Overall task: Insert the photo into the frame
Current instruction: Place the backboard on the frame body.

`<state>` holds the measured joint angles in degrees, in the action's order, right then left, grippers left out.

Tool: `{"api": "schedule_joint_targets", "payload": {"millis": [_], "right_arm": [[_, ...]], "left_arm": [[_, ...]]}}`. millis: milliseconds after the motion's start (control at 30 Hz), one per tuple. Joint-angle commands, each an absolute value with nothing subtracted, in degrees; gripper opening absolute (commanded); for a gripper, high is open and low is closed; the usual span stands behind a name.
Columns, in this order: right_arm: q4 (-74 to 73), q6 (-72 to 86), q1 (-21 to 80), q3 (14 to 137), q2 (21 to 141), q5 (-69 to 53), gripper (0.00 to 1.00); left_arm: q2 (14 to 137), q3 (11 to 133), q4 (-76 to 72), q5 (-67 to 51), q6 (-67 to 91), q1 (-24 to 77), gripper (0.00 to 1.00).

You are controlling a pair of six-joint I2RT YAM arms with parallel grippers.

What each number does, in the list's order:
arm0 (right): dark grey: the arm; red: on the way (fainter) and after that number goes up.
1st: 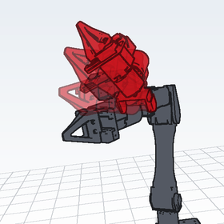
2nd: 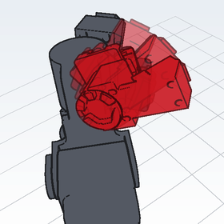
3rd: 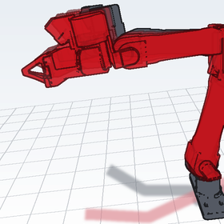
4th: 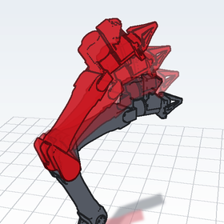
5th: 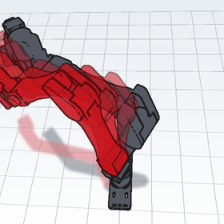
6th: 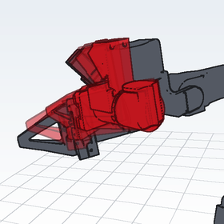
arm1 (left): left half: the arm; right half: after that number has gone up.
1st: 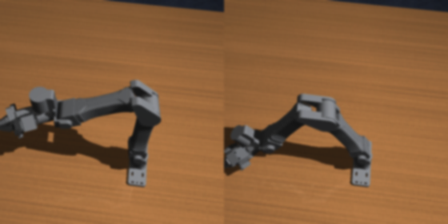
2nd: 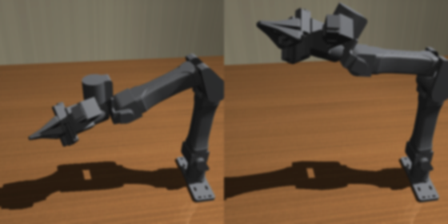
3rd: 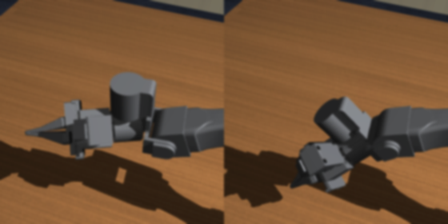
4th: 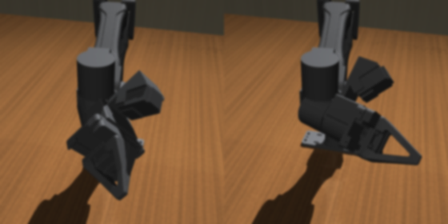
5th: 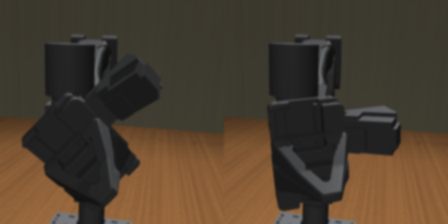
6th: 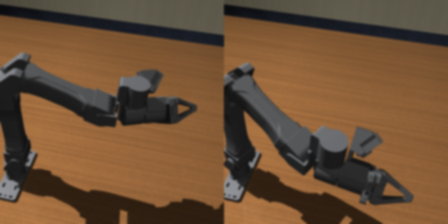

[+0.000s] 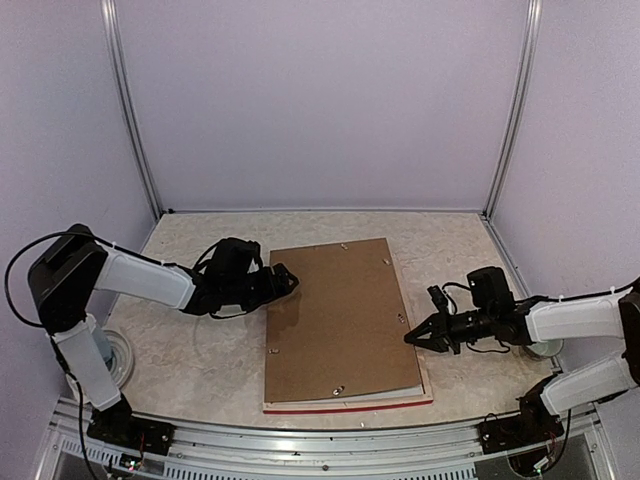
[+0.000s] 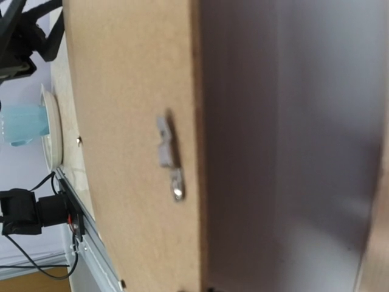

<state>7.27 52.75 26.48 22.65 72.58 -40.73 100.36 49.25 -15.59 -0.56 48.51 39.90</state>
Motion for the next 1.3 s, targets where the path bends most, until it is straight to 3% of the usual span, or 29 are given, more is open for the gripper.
{"api": "schedule_joint_targets", "payload": {"millis": [0,1267], "right_arm": [[2.46,51.77,24.2,24.16,70.85,-35.77,0.0],[4.5,49.66,21.18,20.02,73.82,-35.9,0.0]], "left_arm": [[100.87,51.95,-17.89,-2.78,48.43,41.74,0.91],[102.5,53.53,-15.3,1.29,47.84,42.43,0.92]]}}
